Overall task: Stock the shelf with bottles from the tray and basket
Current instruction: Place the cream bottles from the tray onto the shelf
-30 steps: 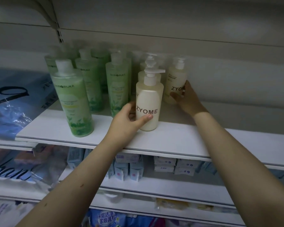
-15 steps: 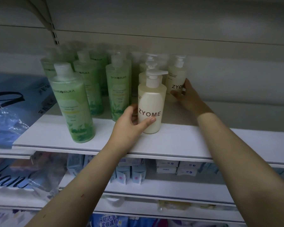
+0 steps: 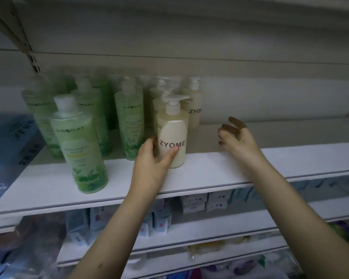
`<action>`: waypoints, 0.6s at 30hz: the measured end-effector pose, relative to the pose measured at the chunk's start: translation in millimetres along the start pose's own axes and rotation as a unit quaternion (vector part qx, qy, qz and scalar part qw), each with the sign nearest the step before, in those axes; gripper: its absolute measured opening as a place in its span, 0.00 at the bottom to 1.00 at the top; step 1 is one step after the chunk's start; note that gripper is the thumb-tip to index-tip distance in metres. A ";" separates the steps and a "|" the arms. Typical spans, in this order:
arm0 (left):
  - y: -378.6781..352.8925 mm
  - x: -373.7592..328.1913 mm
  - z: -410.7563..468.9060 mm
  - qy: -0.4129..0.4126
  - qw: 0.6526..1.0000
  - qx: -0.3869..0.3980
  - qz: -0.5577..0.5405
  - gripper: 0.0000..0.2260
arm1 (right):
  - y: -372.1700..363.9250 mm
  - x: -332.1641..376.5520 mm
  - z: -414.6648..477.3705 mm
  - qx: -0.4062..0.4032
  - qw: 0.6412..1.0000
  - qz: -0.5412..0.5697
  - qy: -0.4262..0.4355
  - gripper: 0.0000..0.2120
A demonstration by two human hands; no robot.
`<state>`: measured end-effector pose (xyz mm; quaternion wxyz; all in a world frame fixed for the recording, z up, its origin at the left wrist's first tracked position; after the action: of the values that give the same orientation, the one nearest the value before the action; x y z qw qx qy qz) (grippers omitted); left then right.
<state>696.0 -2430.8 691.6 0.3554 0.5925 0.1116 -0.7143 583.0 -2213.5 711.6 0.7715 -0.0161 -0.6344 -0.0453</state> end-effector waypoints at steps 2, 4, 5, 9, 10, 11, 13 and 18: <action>3.0 -3.2 -6.3 -0.015 1.000 -0.017 0.018 0.30 | 22.9 10.7 -29.8 -0.020 0.999 0.030 0.005 0.19; 10.5 -11.1 -24.4 -0.029 0.997 -0.069 0.017 0.30 | 52.8 20.2 -60.4 -0.055 0.997 0.056 0.008 0.15; 14.8 -18.1 -39.3 -0.038 0.994 -0.104 -0.006 0.27 | 69.2 24.7 -75.8 -0.074 0.995 0.064 0.012 0.15; -2.5 -57.6 -117.8 -0.130 0.977 -0.133 -0.105 0.17 | 139.5 35.1 -142.3 -0.130 0.989 0.058 0.026 0.19; -18.5 -66.6 -137.1 -0.144 0.978 -0.098 -0.118 0.17 | 160.5 35.2 -158.7 -0.153 0.986 0.052 0.029 0.20; -36.8 -75.8 -155.9 -0.148 0.979 -0.051 -0.127 0.17 | 183.1 34.9 -175.1 -0.178 0.982 0.047 0.031 0.21; -75.3 -95.2 -195.2 -0.139 0.979 0.052 -0.138 0.18 | 230.7 33.1 -207.9 -0.221 0.974 0.027 0.029 0.21; -147.4 -136.8 -305.5 -0.095 0.963 0.188 -0.171 0.18 | 361.2 31.9 -290.0 -0.299 0.954 -0.004 0.002 0.28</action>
<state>842.3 -2095.6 696.2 0.1192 0.5504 0.0404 -0.8254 905.1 -1879.4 698.3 0.7323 -0.2432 -0.5905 -0.2364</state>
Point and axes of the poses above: each hand's wrist, its own z-axis towards the middle knuckle, its own y-axis out of the back of the hand, x = y × z, the point moved 7 cm from there along z, towards the middle knuckle, and after that the axes turned 11 degrees about -x, right-handed, at the moved point
